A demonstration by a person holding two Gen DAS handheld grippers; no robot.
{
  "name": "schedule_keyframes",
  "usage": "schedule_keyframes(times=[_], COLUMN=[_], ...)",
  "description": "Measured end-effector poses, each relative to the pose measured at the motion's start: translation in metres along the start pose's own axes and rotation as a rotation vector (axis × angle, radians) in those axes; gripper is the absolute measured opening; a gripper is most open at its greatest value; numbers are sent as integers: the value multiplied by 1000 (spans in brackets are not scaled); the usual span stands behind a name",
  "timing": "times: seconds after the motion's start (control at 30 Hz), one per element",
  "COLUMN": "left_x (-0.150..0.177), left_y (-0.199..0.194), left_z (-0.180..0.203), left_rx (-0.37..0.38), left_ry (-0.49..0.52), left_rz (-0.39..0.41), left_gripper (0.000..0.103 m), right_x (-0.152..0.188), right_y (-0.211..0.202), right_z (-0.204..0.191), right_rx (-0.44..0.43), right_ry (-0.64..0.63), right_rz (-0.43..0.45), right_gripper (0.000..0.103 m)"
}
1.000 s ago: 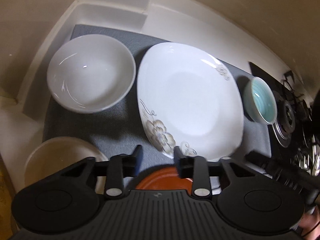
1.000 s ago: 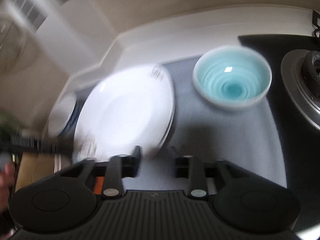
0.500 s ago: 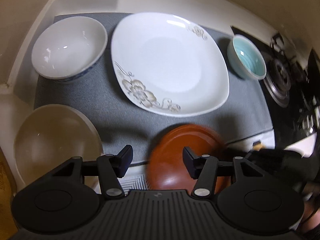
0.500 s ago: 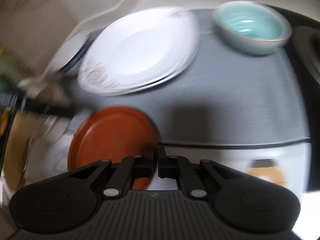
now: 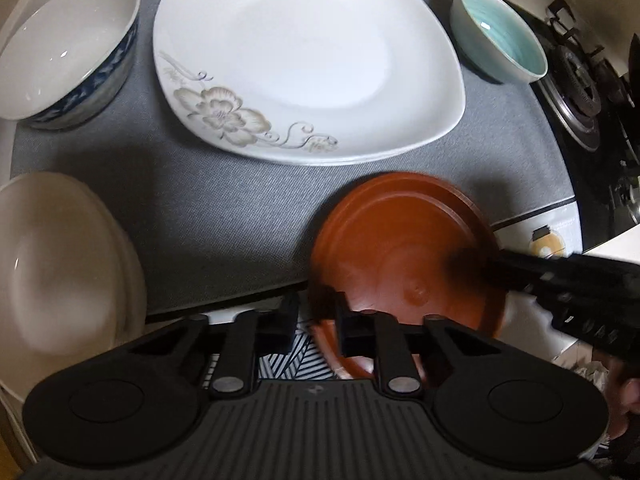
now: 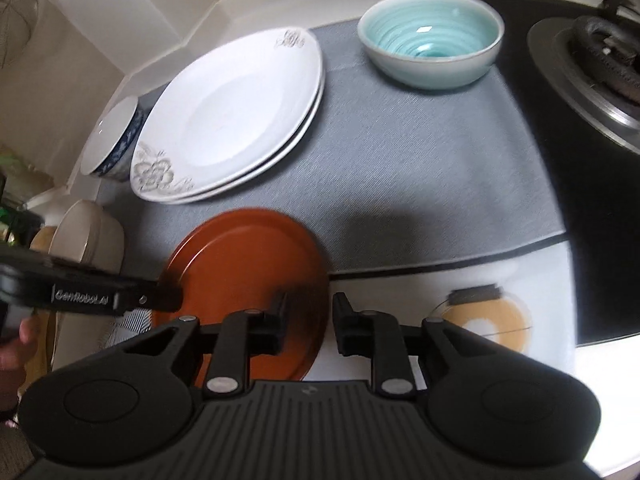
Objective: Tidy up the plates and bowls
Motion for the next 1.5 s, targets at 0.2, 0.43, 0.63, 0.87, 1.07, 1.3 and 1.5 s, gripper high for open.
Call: schedule_keyframes(times=[0.2,0.43,0.63,0.87,1.07,1.3,1.5], left_x=[-1,-1,-5,-23,-38,-44,-44], left_y=[0,11,0,-36,-54,-85,-121], left_z=[-5,-3,8,21,16,7,5], left_rx=[22,24,-27,18,43,50,3], left_ry=[0,17,40,47,9,-9,6], left_rz=[-21,-41,-9,80,126,183,293], left_gripper=[8,11,10,10,10,10,10], right_x=[-3,1,-3,-29,-50,-66,-78], right_y=[-6,6,-6,-43,-67,-87,-99], right_z=[0,-1,-10,-24,-32,-49,-70], right_rx=[30,57,35,92,60,49,49], right_ry=[-8,-31,-84,-90,-55,-82,-126], right_rz=[28,-1,21,84,152,280,288], right_gripper=[5,13,6,6,5,5,4])
Point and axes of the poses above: each gripper's, at about its wrist camera, not at the fingertips, and y roughly the way its jaws point, z to its right, x to its underside, the point moved 4 cm from there along y, roughly the way its jaws point, and after that the axes turned 2 degrees about x, right-handed, at the moved point
